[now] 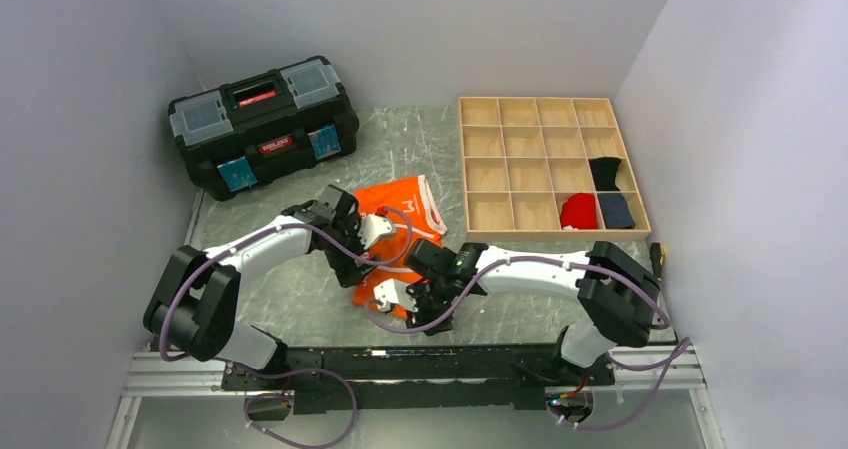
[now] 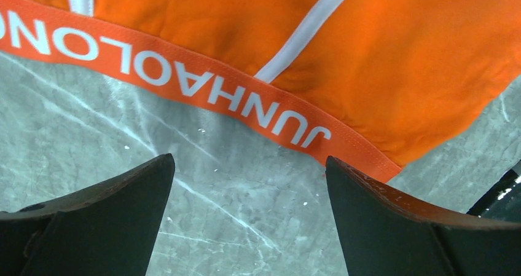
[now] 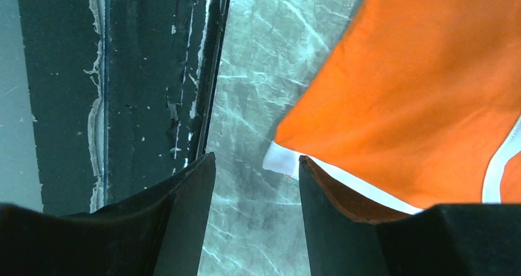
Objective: Roll the underwear
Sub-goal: Fold the underwear at the center of the board.
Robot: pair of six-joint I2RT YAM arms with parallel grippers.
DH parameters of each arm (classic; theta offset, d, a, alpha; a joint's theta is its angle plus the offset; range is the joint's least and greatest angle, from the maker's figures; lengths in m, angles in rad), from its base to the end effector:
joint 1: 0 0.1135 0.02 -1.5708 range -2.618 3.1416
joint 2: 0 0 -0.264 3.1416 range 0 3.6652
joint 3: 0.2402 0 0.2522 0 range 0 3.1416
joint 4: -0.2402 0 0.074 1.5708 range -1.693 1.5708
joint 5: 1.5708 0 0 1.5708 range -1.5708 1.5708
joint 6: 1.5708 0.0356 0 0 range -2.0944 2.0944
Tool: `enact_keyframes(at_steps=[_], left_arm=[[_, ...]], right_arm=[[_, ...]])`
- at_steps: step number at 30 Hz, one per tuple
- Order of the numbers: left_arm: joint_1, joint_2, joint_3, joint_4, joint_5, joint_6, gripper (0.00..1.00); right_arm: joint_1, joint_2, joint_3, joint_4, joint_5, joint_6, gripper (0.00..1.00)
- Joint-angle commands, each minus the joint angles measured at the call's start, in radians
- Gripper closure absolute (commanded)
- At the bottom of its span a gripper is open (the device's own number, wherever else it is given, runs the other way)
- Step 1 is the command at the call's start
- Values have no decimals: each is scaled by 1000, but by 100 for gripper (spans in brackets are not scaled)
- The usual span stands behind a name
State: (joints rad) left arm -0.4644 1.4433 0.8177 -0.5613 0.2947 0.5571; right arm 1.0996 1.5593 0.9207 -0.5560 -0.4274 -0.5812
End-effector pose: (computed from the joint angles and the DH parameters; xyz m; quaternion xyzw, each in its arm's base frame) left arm 0.2284 -0.1260 0.1803 0.4991 0.8334 -0.1352 0.1952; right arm 0.1178 0.2638 0.1807 -0.7416 0.6110 0.2482 0.1232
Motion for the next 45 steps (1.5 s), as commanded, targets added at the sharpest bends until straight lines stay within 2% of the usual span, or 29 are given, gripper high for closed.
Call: enact_keyframes(at_steps=[1, 17, 27, 35, 40, 45], left_arm=[[-53, 3, -23, 3, -54, 15, 1], [-186, 11, -128, 31, -216, 25, 1], [-238, -46, -168, 13, -253, 30, 1], [-236, -164, -161, 10, -218, 27, 1], [-226, -220, -152, -1, -196, 34, 1], [-167, -230, -148, -5, -160, 31, 1]], right_arm=[[11, 22, 3, 28, 15, -16, 45], [61, 99, -14, -14, 28, -26, 46], [68, 46, -8, -33, 90, -33, 46], [66, -55, -11, 27, 163, -10, 49], [68, -61, -24, 71, 185, 10, 53], [67, -50, -26, 95, 175, 20, 57]])
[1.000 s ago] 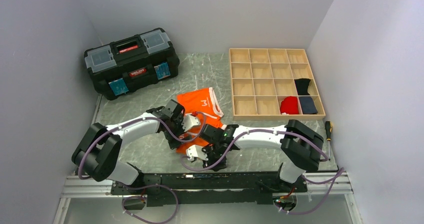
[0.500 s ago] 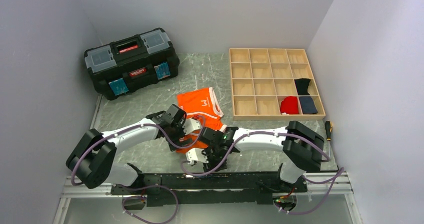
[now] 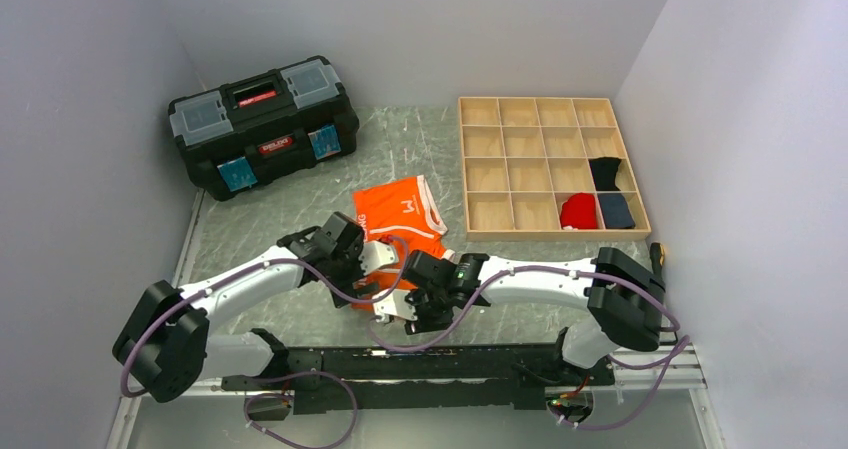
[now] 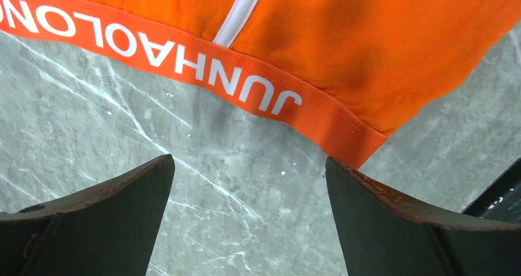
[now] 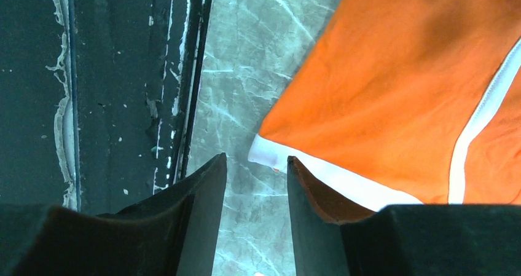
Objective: Roll the underwear
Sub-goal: Fold the underwear at the center of the board.
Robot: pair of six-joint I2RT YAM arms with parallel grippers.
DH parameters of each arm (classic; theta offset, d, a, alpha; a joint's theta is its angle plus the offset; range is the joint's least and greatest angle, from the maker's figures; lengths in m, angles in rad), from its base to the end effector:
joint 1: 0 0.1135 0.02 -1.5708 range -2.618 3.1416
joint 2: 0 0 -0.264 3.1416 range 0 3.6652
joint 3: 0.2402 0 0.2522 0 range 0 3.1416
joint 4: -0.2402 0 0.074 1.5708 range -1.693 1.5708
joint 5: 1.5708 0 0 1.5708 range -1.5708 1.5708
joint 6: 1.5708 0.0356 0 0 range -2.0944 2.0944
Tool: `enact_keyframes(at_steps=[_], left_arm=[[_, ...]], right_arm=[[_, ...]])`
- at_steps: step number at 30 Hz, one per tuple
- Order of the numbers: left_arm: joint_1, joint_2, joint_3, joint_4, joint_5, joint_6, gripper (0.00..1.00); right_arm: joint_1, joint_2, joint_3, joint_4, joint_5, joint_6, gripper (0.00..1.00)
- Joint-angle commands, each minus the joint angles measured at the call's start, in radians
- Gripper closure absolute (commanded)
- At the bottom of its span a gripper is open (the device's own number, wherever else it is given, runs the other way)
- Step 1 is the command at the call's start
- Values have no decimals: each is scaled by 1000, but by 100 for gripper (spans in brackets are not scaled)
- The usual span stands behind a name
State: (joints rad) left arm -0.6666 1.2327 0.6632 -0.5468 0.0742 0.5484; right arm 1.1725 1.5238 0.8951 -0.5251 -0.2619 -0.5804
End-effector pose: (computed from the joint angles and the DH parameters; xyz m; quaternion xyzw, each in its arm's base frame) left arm 0.1706 -0.1376 0.1826 0.5626 0.7946 -0.0494 0.2226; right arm 0.1020 0.2662 0.1826 -0.7627 0.5999 0.1821 0.1590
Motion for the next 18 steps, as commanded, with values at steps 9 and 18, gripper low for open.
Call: enact_keyframes(at_steps=[9, 18], left_arm=[[227, -16, 65, -56, 165, 45, 1], [332, -1, 105, -53, 199, 19, 1]], right_arm=[[-4, 19, 1, 59, -22, 26, 61], [-2, 61, -1, 59, -15, 28, 60]])
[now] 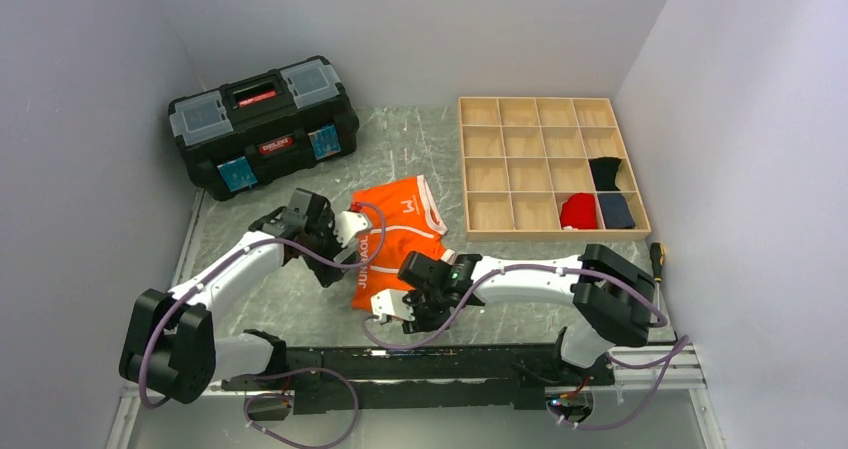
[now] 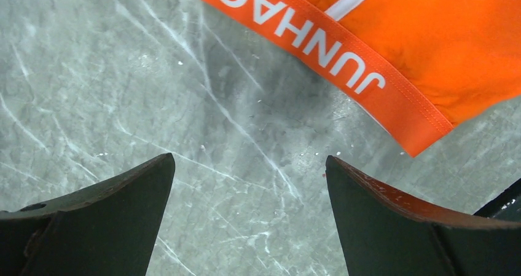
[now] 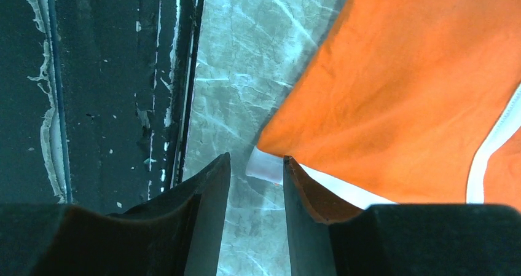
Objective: Roll the underwear
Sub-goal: Fold the underwear at the center of the board.
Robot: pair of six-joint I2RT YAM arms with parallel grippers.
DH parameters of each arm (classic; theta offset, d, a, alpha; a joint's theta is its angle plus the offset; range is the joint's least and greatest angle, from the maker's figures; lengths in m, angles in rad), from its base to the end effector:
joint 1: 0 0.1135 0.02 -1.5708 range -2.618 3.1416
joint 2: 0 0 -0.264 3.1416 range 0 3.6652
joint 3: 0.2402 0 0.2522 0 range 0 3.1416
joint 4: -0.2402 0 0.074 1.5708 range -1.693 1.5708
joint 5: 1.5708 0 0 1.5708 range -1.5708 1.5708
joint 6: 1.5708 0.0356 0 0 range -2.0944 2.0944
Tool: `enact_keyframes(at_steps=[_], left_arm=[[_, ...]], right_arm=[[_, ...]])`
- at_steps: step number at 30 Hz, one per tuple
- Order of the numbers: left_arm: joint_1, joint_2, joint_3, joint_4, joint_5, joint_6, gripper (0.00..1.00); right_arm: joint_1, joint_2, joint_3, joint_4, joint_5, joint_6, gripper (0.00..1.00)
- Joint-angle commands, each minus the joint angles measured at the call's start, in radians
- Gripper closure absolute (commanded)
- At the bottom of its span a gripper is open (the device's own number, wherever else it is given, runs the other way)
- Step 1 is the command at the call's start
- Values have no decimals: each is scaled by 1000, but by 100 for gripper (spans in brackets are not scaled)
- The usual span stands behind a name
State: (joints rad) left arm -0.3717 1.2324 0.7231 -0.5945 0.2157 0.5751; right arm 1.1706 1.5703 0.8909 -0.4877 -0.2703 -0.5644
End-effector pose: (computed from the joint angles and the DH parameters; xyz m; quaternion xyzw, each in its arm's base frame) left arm 0.2064 -0.0886 0.1983 0.4631 0.8495 -0.0808 0.2395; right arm 0.1045 0.2714 0.1707 -0.7579 0.6072 0.1853 0.1502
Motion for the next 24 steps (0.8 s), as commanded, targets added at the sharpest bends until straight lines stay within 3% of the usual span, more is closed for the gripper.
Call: enact_keyframes(at_steps=[1, 6, 17, 24], left_arm=[[48, 2, 51, -8, 66, -11, 1], [94, 10, 73, -21, 102, -20, 1], [176, 25, 82, -53, 204, -4, 1], [189, -9, 58, -39, 216, 17, 1]], right_arm=[[0, 21, 3, 25, 0, 14, 60], [-1, 55, 8, 28, 18, 27, 66], [-4, 55, 35, 7, 47, 38, 97], [-40, 16, 69, -31, -1, 40, 100]])
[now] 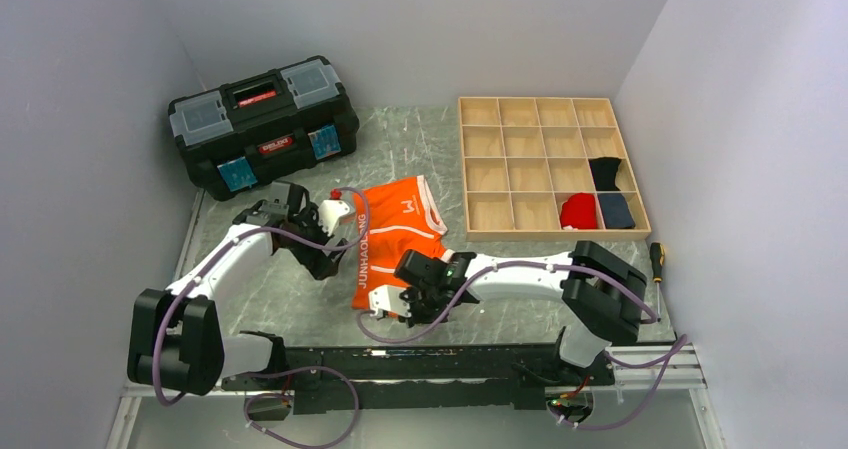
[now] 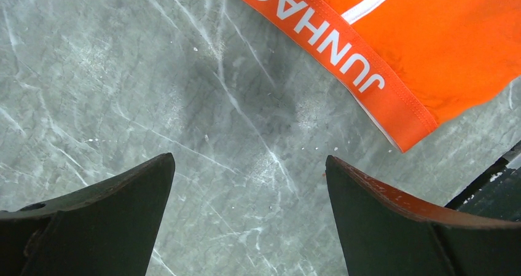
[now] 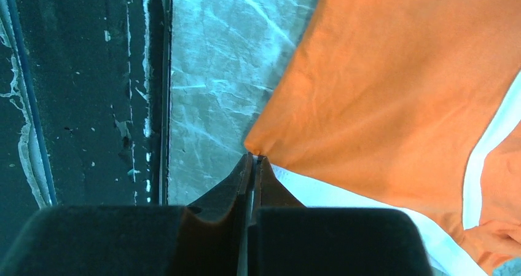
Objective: Roll the underwear
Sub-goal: Fold the underwear at the center of the board.
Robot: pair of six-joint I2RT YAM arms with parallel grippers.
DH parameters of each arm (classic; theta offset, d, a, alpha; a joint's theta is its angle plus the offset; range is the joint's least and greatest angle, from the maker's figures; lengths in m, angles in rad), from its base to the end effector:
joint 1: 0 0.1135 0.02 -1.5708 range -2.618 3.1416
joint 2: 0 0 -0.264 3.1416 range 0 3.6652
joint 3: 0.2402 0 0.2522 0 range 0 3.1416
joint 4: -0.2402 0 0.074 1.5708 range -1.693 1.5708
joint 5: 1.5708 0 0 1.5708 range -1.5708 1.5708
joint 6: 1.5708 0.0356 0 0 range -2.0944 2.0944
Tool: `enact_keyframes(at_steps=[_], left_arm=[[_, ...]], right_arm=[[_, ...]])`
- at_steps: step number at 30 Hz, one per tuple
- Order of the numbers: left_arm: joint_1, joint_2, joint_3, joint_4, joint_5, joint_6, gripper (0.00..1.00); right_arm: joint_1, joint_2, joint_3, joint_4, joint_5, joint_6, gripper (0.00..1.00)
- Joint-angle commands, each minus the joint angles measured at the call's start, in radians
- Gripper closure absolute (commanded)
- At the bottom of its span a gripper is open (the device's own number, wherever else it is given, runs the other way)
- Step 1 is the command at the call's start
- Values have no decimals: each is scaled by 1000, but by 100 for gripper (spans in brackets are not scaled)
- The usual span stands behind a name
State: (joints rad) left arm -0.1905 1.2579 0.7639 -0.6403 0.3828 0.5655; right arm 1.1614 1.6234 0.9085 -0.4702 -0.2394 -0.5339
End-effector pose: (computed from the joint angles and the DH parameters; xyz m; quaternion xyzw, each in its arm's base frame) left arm 0.2215 -0.0562 0.2044 0.3920 0.8756 -0.1428 0.2435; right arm 0.1113 0.2777 0.1613 -0.7457 0.6277 0.1702 0.1448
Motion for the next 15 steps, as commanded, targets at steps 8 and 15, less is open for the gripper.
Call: enact_keyframes(at_steps=[8, 15], left_arm=[[8, -120, -91, 71, 117, 51, 2], [4, -253, -143, 95, 183, 126, 6]], right_arm=[[-236, -67, 166, -141, -295, 1, 100], [-362, -36, 225, -182, -437, -10, 100]])
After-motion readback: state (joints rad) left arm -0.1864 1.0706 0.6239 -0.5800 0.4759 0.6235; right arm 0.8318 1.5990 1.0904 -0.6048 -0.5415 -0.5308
